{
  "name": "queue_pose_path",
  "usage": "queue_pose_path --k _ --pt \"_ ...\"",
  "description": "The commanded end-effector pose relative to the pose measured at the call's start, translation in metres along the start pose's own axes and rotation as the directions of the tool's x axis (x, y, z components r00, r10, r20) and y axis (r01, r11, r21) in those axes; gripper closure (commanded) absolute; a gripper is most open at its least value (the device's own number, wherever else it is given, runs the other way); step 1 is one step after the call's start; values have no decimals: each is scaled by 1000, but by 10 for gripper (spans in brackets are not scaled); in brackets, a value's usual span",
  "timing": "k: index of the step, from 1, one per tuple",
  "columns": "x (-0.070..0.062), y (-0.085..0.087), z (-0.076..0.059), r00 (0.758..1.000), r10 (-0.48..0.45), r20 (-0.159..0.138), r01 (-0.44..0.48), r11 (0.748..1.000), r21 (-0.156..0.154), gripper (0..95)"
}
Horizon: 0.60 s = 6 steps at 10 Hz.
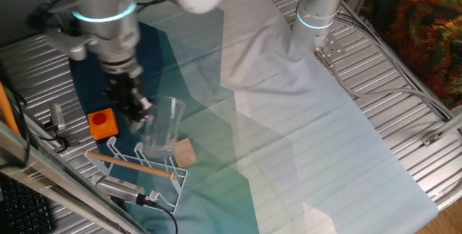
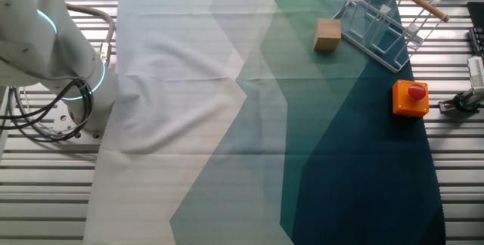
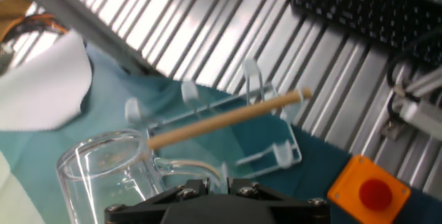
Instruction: Put the cup on the cup rack
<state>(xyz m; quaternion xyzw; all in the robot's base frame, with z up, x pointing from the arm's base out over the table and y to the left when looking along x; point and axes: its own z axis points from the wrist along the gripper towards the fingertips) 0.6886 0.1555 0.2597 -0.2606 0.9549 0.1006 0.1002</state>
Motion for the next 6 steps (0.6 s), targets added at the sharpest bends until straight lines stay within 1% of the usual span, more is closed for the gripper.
queue_pose_path --k 1,5,6 --pt "-2 0 3 999 36 31 -36 999 1 950" --pt "-6 1 7 997 57 50 -57 998 -5 950" --pt "-7 2 9 996 63 62 -63 998 -5 950"
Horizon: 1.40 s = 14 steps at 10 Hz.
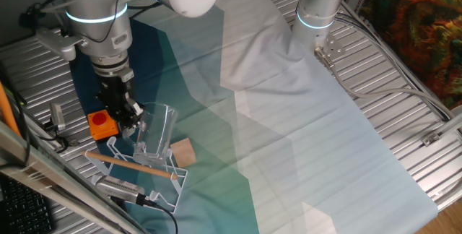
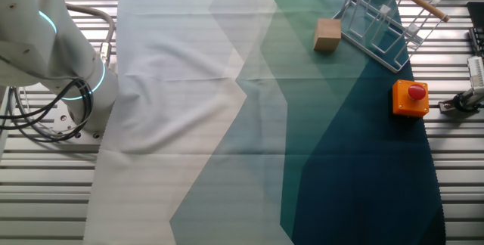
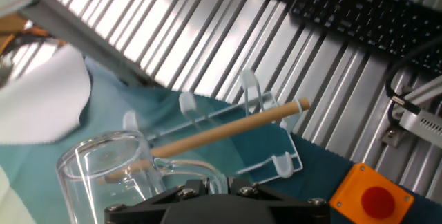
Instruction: Put the cup on the cup rack
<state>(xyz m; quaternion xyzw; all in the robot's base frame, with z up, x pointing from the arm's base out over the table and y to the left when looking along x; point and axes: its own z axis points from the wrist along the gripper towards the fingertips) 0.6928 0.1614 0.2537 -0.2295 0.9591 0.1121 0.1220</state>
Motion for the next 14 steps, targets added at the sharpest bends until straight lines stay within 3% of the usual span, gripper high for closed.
queue_pose_path --k 1,3,5,11,14 --pt "-4 0 3 1000 5 14 -5 1000 0 950" --pt "-11 5 10 999 26 37 -27 1000 3 950" --pt "-16 8 17 995 54 81 -53 998 -18 950" --pt "-27 23 31 985 109 137 -106 994 -29 950" --pt "-31 25 35 976 121 181 -115 992 -44 950"
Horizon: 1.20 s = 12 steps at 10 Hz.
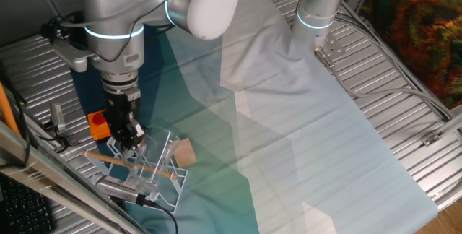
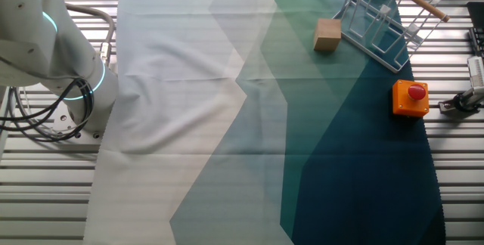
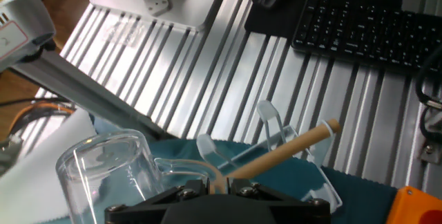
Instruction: Put the cup on the cup rack
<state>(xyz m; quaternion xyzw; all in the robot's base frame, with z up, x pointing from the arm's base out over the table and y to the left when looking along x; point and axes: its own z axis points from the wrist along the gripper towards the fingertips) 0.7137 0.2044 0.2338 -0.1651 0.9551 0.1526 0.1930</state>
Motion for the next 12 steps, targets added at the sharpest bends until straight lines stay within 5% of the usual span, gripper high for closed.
queue_pose_path --k 1,12 --pt "-1 2 2 1000 14 25 -14 1000 -11 950" --pt "4 8 8 992 41 123 -36 999 -39 950"
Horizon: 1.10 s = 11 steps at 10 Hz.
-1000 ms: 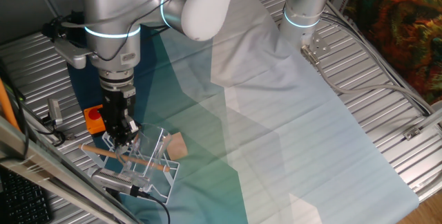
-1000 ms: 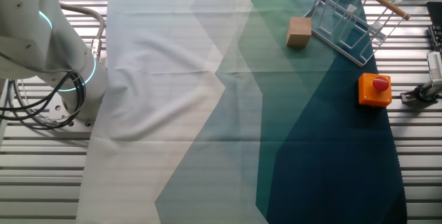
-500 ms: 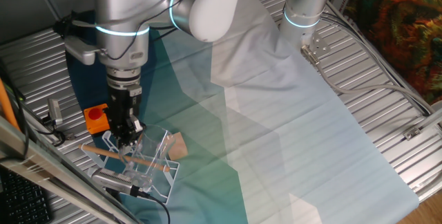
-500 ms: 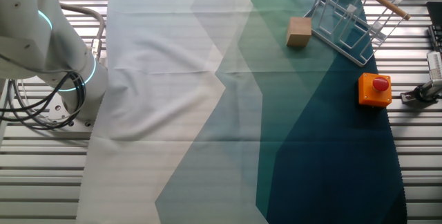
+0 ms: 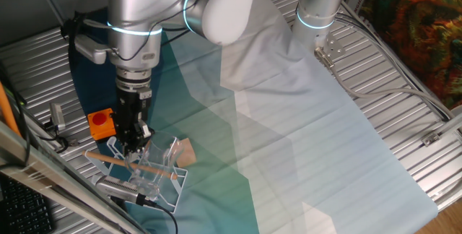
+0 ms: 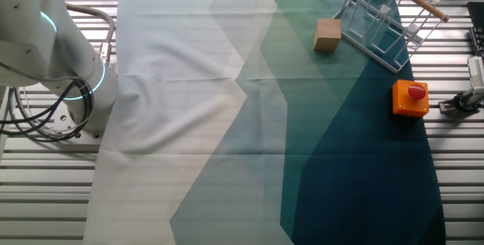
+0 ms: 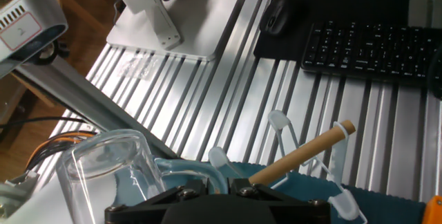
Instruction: Put the cup on the cup rack
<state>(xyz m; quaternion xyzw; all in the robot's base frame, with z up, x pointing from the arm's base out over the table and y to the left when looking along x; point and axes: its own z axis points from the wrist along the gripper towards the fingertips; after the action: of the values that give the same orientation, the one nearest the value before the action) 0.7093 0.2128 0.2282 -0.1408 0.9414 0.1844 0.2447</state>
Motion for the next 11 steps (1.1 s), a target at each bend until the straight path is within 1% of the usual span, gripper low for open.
queue_pose_path --k 1,2,4,5,6,9,10,11 --pt "0 0 2 1000 3 7 -3 1000 0 950" --pt "0 1 2 1000 2 10 -2 1000 1 950" --pt "2 1 5 1000 3 25 -3 1000 0 950" --pt "5 1 6 999 5 46 -4 1000 -9 950" --pt "5 1 7 999 2 53 -2 1000 -10 950" --pt "5 1 7 998 0 67 0 1000 -13 950" --pt "5 1 8 997 -5 81 6 1000 -20 950" --pt "5 0 8 997 -11 81 12 1000 -18 950"
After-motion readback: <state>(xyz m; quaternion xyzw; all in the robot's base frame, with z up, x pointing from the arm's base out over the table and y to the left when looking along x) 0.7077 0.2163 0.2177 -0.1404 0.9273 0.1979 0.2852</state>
